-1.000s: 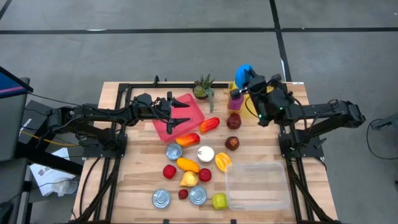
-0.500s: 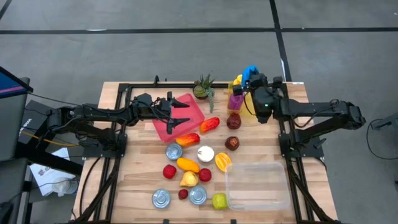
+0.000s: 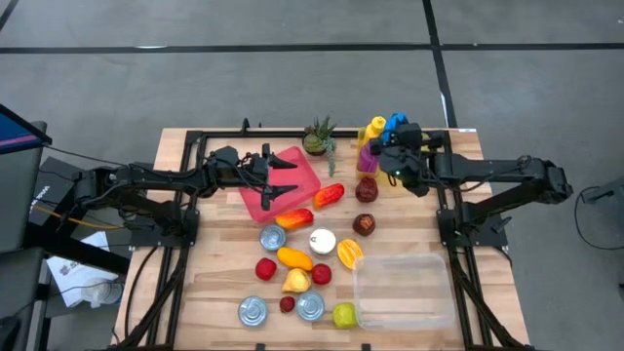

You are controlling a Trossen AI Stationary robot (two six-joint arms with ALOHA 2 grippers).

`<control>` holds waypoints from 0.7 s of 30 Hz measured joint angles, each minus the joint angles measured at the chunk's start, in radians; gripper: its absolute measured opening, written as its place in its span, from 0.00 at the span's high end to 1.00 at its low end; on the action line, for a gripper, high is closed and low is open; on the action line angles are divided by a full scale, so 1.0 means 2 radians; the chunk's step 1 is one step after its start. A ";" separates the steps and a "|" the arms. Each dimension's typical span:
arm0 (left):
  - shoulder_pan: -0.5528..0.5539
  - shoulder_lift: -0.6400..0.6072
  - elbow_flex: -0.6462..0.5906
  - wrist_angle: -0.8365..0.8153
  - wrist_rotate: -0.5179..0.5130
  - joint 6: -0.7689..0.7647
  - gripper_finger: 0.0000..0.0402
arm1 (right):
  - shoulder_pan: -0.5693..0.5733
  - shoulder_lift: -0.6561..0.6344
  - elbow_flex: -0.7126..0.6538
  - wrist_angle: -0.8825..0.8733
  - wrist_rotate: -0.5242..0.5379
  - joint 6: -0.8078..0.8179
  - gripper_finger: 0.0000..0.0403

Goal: Pick & Place Food Item
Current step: Put the blue water bottle into the yellow bin

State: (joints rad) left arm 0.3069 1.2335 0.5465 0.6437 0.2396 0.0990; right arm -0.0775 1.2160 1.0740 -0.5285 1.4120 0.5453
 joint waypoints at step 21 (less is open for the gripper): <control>0.000 0.000 0.000 0.000 0.000 -0.002 0.31 | -0.008 0.024 -0.066 -0.121 -0.014 0.239 0.90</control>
State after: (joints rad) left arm 0.3070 1.2335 0.5465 0.6445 0.2397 0.0959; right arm -0.0944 1.2642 0.9428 -0.7712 1.3836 1.0223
